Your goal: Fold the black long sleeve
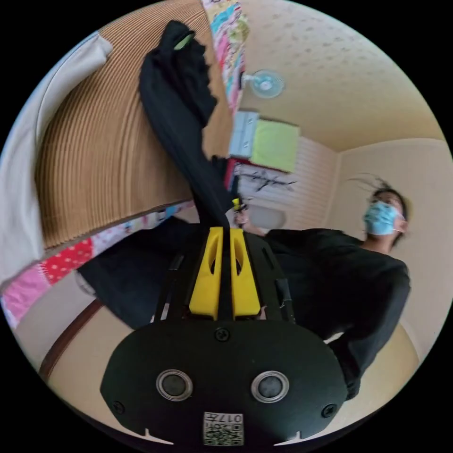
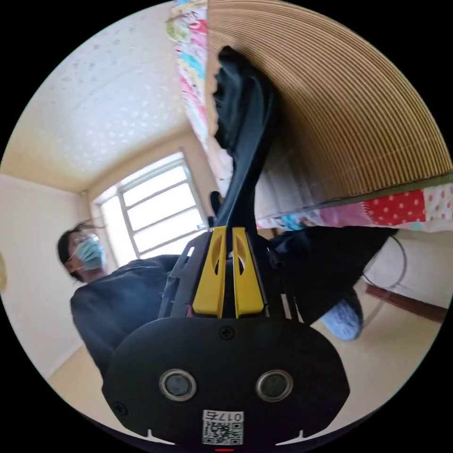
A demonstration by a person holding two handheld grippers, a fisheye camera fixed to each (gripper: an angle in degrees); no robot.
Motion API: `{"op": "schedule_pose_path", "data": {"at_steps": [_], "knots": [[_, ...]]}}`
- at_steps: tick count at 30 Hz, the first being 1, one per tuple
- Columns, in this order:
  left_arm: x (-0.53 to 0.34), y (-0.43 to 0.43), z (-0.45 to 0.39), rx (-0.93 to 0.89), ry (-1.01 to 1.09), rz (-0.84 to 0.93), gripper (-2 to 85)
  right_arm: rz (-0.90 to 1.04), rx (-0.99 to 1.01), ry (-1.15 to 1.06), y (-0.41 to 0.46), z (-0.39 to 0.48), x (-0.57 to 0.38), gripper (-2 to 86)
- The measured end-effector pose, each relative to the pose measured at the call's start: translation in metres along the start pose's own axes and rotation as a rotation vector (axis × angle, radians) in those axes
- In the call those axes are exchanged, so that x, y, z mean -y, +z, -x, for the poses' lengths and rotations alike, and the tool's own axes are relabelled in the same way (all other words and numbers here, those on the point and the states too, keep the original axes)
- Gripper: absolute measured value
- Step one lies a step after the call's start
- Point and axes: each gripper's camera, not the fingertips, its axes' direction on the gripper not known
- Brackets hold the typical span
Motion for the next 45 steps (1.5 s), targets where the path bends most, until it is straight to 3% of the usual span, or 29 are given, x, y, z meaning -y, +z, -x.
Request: {"op": "schedule_pose_path", "data": {"at_steps": [4, 7, 11, 16, 23, 27, 30, 32, 37, 41, 45], "knots": [[-0.053, -0.008, -0.027, -0.296, 0.047, -0.198, 2.7, -0.082, 0.291, -0.118, -0.009, 0.018, -0.04, 2.5], [-0.058, -0.001, -0.021, -0.322, 0.027, -0.331, 2.9, -0.235, 0.383, -0.117, -0.008, 0.007, -0.039, 2.4], [-0.008, -0.005, 0.027, -0.134, -0.163, -0.528, 2.8, -0.45, 0.341, 0.142, 0.002, -0.049, 0.021, 2.3], [0.098, -0.025, 0.046, -0.087, -0.148, -0.681, 2.6, -0.472, 0.304, 0.084, 0.027, -0.038, 0.138, 2.6], [0.272, -0.05, 0.065, 0.103, -0.082, -0.683, 3.1, -0.533, 0.13, 0.038, 0.065, -0.016, 0.296, 3.3], [0.322, -0.05, 0.109, 0.185, -0.135, -0.654, 6.6, -0.57, 0.0, 0.062, 0.098, -0.028, 0.345, 4.3], [0.327, -0.044, 0.109, 0.333, -0.03, -0.601, 11.5, -0.637, -0.17, 0.007, 0.122, -0.005, 0.343, 3.1], [0.303, -0.03, 0.109, 0.49, 0.005, -0.56, 14.5, -0.582, -0.329, -0.059, 0.152, 0.016, 0.339, 2.2], [0.23, 0.007, 0.169, 0.622, -0.111, -0.492, 18.6, -0.265, -0.706, -0.212, 0.286, 0.035, 0.322, 0.7], [0.196, 0.026, 0.234, 0.521, -0.147, -0.474, 15.9, -0.058, -0.787, -0.302, 0.418, 0.012, 0.316, 0.4], [0.198, 0.026, 0.274, 0.474, -0.232, -0.426, 10.8, 0.013, -0.885, -0.119, 0.496, -0.045, 0.348, 0.3]]}}
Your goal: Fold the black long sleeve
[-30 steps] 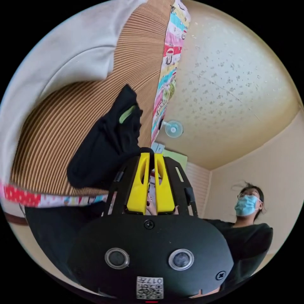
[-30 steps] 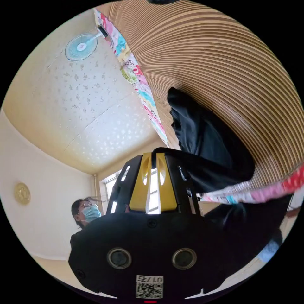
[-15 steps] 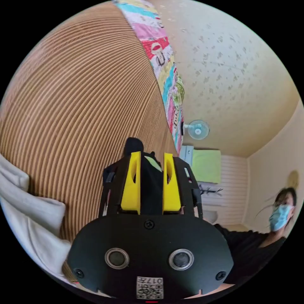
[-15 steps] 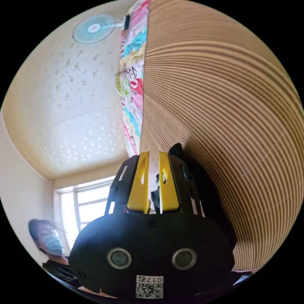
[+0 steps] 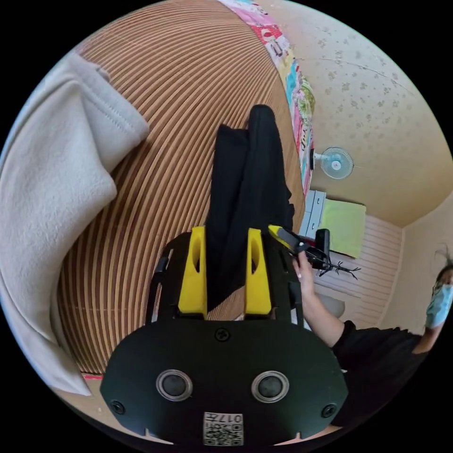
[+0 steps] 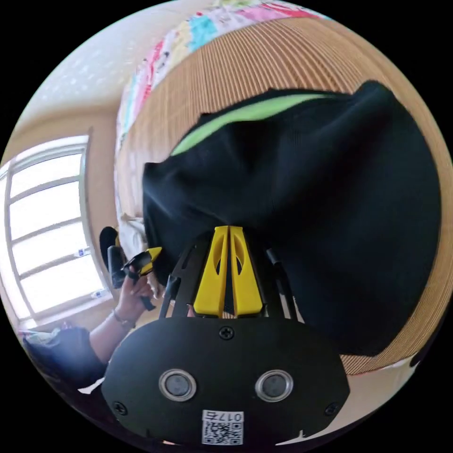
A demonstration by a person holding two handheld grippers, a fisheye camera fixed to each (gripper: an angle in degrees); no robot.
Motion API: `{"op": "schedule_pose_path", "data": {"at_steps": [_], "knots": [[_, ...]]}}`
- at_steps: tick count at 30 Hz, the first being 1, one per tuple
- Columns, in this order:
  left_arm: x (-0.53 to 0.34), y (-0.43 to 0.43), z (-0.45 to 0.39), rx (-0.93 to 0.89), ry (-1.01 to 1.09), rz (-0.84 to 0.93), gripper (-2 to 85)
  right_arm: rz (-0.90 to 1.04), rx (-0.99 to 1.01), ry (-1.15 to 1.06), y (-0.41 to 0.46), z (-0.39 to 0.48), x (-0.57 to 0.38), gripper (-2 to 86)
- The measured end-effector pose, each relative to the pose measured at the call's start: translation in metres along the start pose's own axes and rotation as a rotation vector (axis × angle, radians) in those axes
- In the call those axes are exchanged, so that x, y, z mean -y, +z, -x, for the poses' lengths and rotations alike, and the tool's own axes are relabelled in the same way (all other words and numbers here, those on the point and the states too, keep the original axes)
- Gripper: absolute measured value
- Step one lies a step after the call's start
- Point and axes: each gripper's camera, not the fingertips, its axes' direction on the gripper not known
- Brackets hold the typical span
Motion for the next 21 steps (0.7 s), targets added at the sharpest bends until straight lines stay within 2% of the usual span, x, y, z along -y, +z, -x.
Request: {"op": "schedule_pose_path", "data": {"at_steps": [1, 4, 7, 9, 11, 15, 18, 20, 21], "knots": [[0.004, 0.001, 0.005, -0.028, -0.013, 0.021, 8.6, 0.018, -0.009, -0.03, 0.007, 0.003, 0.005, 0.3], [0.009, -0.003, -0.025, -0.048, 0.12, 0.074, 7.8, 0.099, 0.048, -0.03, 0.009, 0.009, 0.019, 0.2], [-0.003, 0.006, -0.091, 0.045, 0.299, 0.127, 7.6, -0.017, 0.108, -0.146, -0.03, 0.024, -0.009, 0.3], [-0.017, 0.024, -0.136, 0.098, 0.407, 0.138, 7.5, -0.08, 0.132, -0.137, -0.059, 0.016, -0.044, 0.3], [-0.04, 0.069, -0.192, 0.173, 0.546, 0.165, 7.4, -0.144, 0.157, -0.087, -0.081, 0.0, -0.076, 0.4], [-0.071, 0.168, -0.241, 0.235, 0.687, 0.224, 7.6, -0.243, 0.221, 0.075, -0.113, -0.052, -0.148, 0.4], [-0.083, 0.246, -0.241, 0.064, 0.686, 0.33, 6.1, -0.267, 0.251, 0.213, -0.116, -0.09, -0.195, 0.6], [-0.089, 0.278, -0.233, -0.223, 0.728, 0.434, 4.4, -0.258, 0.292, 0.292, -0.111, -0.108, -0.221, 0.8], [-0.089, 0.279, -0.227, -0.235, 0.713, 0.428, 4.7, -0.258, 0.332, 0.325, -0.106, -0.115, -0.237, 0.9]]}}
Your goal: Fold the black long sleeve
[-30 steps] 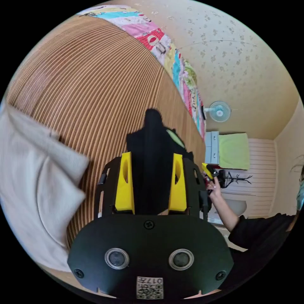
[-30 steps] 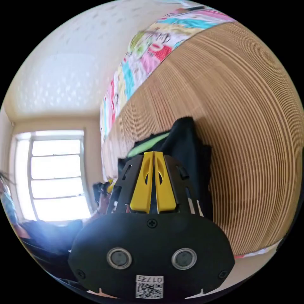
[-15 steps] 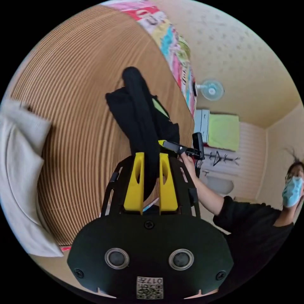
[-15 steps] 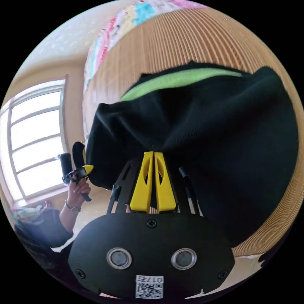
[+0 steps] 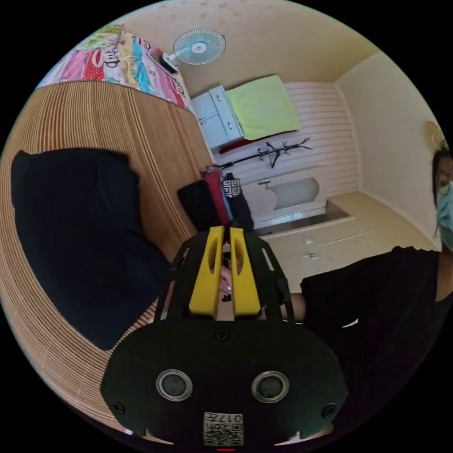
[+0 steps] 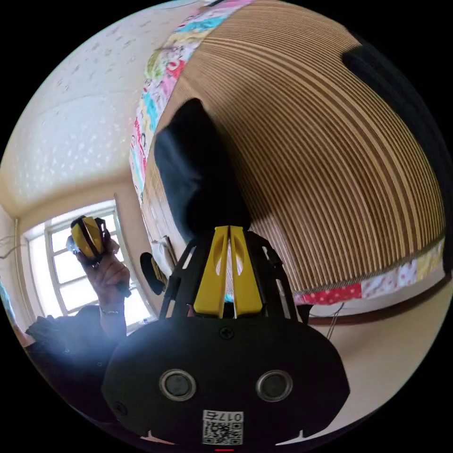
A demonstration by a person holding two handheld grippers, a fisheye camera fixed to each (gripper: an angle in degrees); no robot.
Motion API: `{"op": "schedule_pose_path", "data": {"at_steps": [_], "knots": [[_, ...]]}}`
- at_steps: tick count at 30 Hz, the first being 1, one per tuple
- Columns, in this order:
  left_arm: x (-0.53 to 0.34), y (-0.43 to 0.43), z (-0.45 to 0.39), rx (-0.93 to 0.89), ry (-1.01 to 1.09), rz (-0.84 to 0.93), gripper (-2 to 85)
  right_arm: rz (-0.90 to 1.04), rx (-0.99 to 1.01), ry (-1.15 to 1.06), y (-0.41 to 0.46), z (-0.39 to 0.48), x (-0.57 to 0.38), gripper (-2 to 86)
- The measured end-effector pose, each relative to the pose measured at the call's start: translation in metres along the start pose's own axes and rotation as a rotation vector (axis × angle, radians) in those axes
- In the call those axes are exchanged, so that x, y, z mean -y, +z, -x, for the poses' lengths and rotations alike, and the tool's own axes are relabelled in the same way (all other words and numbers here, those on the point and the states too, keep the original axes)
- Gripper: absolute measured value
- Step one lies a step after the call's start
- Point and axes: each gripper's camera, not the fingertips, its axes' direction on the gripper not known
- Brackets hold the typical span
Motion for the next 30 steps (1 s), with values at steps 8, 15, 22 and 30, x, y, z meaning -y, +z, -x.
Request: {"op": "schedule_pose_path", "data": {"at_steps": [8, 15, 22, 30], "knots": [[-0.11, -0.11, 0.13, 0.517, -0.394, -0.22, 17.6, 0.07, 0.395, 0.08, 0.033, -0.023, -0.059, 8.3], [-0.167, -0.052, 0.271, 0.219, -0.512, 0.086, 16.3, 0.144, 0.582, 0.155, 0.086, 0.002, -0.086, 17.9], [-0.188, -0.018, 0.252, -0.045, -0.546, 0.013, 7.3, 0.147, 0.711, 0.137, 0.106, 0.036, -0.111, 33.1], [-0.175, -0.005, 0.143, 0.032, -0.369, 0.075, 7.3, 0.104, 0.919, 0.083, 0.113, 0.115, -0.102, 29.0]]}}
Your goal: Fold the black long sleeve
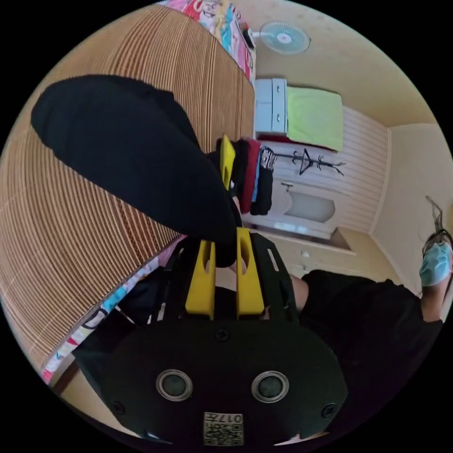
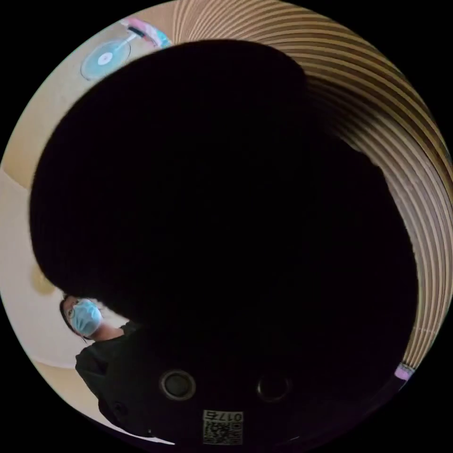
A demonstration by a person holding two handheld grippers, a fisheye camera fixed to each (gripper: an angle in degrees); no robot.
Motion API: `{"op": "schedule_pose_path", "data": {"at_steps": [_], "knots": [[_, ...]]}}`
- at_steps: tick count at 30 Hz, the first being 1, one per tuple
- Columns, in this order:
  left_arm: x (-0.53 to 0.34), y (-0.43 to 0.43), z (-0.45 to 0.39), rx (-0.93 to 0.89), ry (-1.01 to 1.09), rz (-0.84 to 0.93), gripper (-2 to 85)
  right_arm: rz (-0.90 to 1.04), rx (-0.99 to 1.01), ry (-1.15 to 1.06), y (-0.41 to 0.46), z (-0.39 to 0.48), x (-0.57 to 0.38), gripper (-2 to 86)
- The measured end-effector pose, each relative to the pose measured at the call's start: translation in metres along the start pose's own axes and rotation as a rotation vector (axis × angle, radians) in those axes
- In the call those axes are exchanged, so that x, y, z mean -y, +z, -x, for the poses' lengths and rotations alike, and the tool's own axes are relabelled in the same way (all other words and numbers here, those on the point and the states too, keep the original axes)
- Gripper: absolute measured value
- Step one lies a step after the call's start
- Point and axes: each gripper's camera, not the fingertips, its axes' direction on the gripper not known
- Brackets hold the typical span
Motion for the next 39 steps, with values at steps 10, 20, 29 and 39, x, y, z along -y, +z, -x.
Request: {"op": "schedule_pose_path", "data": {"at_steps": [10, 20, 29, 39], "knots": [[-0.018, -0.007, -0.177, 0.234, 0.498, 0.069, 12.6, 0.086, -0.078, -0.653, -0.051, 0.302, -0.04, 22.0], [0.003, 0.07, -0.165, 0.21, 0.305, -0.018, 11.4, -0.209, -0.271, -0.829, -0.314, 0.392, -0.115, 18.1], [0.055, 0.112, -0.194, 0.151, 0.199, -0.07, 11.3, -0.33, -0.262, -0.281, -0.453, 0.275, -0.092, 15.6], [0.109, 0.139, -0.215, 0.233, 0.097, -0.074, 11.2, -0.471, -0.256, -0.203, -0.477, 0.293, -0.075, 12.7]]}}
